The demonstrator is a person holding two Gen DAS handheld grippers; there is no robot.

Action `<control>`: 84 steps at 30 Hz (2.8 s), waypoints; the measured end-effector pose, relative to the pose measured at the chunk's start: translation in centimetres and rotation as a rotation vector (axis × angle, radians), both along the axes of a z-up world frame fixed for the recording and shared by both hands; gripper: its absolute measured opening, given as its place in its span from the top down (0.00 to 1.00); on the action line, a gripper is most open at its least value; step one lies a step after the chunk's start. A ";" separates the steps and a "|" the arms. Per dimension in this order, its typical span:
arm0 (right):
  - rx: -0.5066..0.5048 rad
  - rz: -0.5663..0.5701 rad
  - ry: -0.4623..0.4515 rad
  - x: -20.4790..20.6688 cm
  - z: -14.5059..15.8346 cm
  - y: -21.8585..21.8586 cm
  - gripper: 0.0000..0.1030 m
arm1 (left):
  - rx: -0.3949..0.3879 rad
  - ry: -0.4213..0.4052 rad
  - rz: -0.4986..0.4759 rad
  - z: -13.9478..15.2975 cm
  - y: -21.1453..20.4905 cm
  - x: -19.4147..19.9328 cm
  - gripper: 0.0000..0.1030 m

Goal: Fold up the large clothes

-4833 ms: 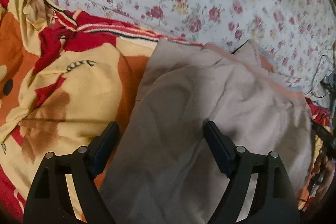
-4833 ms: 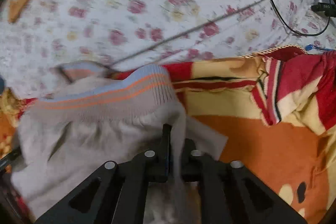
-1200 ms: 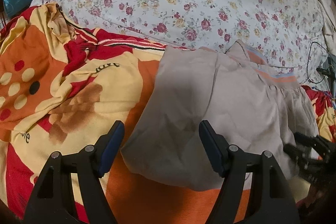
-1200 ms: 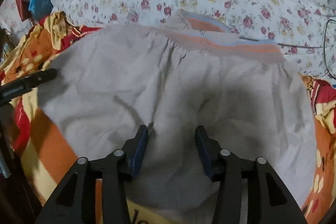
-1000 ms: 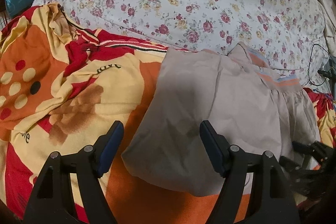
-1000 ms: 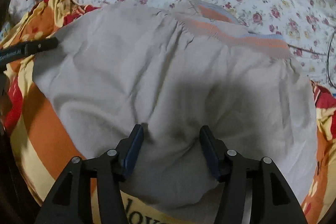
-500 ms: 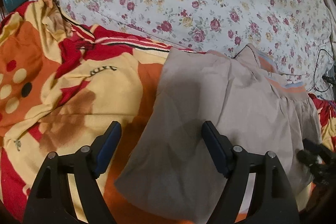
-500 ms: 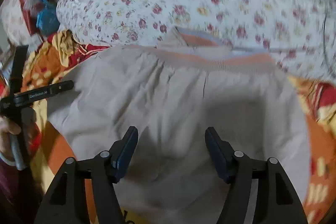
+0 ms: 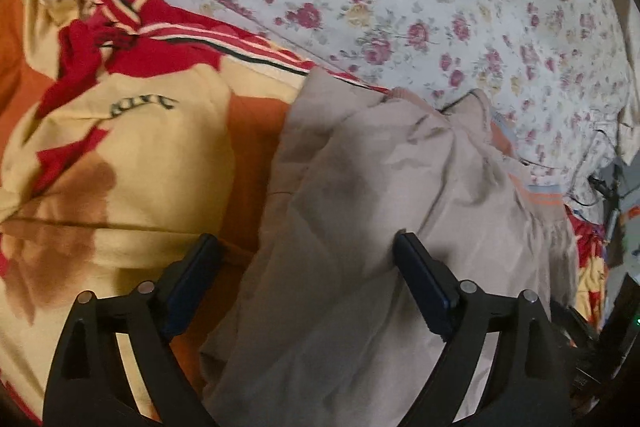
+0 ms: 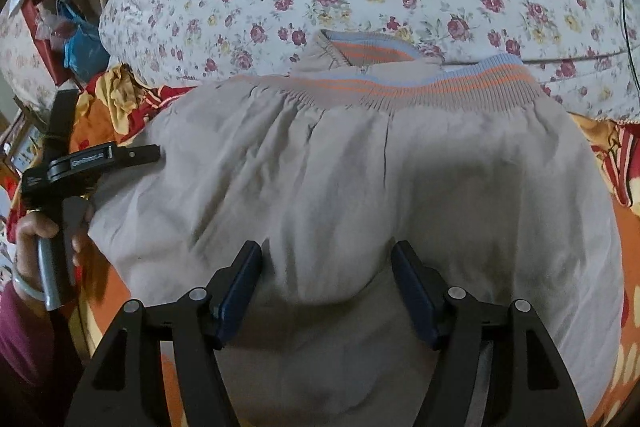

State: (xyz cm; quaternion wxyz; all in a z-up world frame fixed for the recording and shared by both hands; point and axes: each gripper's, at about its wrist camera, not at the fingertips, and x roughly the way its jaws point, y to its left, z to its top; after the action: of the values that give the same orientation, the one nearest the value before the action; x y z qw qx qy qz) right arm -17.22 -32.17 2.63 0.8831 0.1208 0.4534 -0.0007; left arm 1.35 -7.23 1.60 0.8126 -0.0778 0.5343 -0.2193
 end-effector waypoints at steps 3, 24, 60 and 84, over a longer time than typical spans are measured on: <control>-0.002 0.001 0.002 0.1 -0.1 0.0 0.33 | -0.055 0.015 -0.045 0.0 -0.1 0.1 0.14; 0.028 -0.140 -0.040 -0.5 1.9 -4.3 0.46 | -0.137 -0.050 -0.179 4.6 -2.4 -3.1 0.93; 0.515 -0.461 0.005 -7.0 -1.8 -18.1 0.46 | -0.113 -0.209 -0.374 13.8 -18.3 -15.9 0.28; 0.520 -0.448 -0.001 -6.5 -2.3 -17.6 0.36 | 0.118 -0.156 -0.302 7.8 -23.1 -12.5 0.28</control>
State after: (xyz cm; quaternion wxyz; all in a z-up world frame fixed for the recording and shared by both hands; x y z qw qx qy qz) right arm -23.71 -49.82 0.38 0.8009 0.4385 0.4001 -0.0790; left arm -11.12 -30.29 9.35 0.8127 0.0682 0.4870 -0.3124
